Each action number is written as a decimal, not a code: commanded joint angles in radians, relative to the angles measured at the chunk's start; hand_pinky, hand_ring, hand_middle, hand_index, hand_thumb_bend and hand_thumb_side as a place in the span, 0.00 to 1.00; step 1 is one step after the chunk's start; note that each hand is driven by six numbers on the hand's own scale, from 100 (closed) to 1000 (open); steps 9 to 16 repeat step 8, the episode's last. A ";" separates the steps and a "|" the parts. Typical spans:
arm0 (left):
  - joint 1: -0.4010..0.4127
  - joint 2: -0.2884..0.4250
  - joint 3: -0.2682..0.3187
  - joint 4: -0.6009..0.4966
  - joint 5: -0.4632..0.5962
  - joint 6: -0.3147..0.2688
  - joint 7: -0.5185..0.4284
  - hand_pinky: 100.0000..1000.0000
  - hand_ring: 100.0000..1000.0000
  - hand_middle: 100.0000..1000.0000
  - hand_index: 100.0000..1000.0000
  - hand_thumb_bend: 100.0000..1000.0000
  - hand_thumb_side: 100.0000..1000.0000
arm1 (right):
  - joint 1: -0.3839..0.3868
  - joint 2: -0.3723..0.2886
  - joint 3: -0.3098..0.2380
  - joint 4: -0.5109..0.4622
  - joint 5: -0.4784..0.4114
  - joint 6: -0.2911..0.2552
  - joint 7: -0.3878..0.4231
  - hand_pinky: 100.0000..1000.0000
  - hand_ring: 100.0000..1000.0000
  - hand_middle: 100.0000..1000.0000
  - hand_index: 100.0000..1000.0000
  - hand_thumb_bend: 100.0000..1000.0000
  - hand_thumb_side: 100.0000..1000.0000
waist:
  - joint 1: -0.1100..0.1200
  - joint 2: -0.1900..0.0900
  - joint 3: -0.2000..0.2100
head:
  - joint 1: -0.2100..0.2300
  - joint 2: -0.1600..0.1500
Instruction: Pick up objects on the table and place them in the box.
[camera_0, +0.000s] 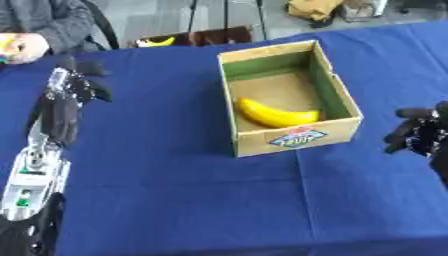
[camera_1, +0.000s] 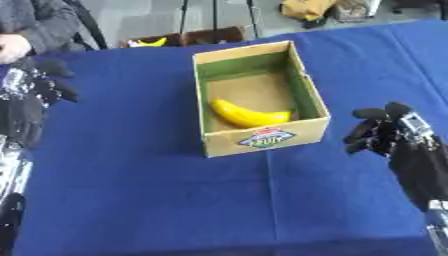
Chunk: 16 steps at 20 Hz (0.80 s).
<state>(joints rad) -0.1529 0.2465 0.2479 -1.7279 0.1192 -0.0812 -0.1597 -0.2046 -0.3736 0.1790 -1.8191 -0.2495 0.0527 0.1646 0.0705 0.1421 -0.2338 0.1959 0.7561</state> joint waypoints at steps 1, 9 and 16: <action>-0.004 0.014 0.008 -0.024 -0.007 0.001 -0.004 0.48 0.48 0.58 0.72 0.06 1.00 | -0.010 -0.005 -0.010 -0.022 -0.008 -0.001 -0.005 0.50 0.55 0.45 0.72 0.00 1.00 | -0.007 -0.009 0.001 | -0.003 0.004; -0.003 0.012 0.011 -0.022 -0.010 0.004 -0.003 0.48 0.48 0.58 0.73 0.07 1.00 | -0.007 -0.006 -0.011 -0.024 -0.006 -0.003 -0.007 0.50 0.55 0.45 0.72 0.00 1.00 | -0.010 -0.007 0.004 | -0.005 -0.001; -0.003 0.012 0.011 -0.022 -0.010 0.004 -0.003 0.48 0.48 0.58 0.73 0.07 1.00 | -0.007 -0.006 -0.011 -0.024 -0.006 -0.003 -0.007 0.50 0.55 0.45 0.72 0.00 1.00 | -0.010 -0.007 0.004 | -0.005 -0.001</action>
